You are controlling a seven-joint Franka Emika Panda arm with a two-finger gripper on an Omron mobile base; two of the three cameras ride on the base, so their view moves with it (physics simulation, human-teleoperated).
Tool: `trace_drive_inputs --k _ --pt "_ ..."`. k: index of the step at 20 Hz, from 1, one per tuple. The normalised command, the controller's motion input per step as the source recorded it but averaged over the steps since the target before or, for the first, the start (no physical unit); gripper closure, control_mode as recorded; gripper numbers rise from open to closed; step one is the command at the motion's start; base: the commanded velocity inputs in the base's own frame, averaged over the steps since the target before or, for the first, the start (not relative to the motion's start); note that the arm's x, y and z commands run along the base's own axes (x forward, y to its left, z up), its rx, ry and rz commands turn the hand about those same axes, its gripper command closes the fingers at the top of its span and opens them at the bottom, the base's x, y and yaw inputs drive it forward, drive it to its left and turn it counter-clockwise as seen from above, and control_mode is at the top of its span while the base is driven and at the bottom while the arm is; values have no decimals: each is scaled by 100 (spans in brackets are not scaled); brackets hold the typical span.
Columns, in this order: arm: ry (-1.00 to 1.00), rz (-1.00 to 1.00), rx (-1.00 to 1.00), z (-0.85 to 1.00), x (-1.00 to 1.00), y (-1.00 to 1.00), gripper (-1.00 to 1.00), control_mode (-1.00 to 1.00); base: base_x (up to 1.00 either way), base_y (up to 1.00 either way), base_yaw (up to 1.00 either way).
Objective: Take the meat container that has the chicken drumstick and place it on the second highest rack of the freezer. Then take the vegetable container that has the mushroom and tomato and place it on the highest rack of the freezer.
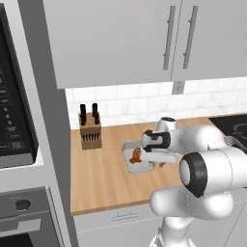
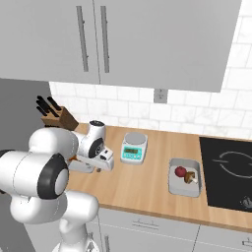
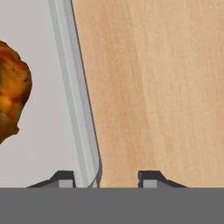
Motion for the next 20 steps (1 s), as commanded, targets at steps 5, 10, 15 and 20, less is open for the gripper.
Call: trace_drive_inputs --k 5,10,15,20 --pt "0 0 0 0 0 0 100 -100 0 0 0" --pt "0 0 0 0 -2 0 100 -100 0 0 0" --pt "-10 0 3 10 -56 -6 100 -100 0 0 0" --pt "-12 0 5 44 -58 -8 100 -100 0 0 0"
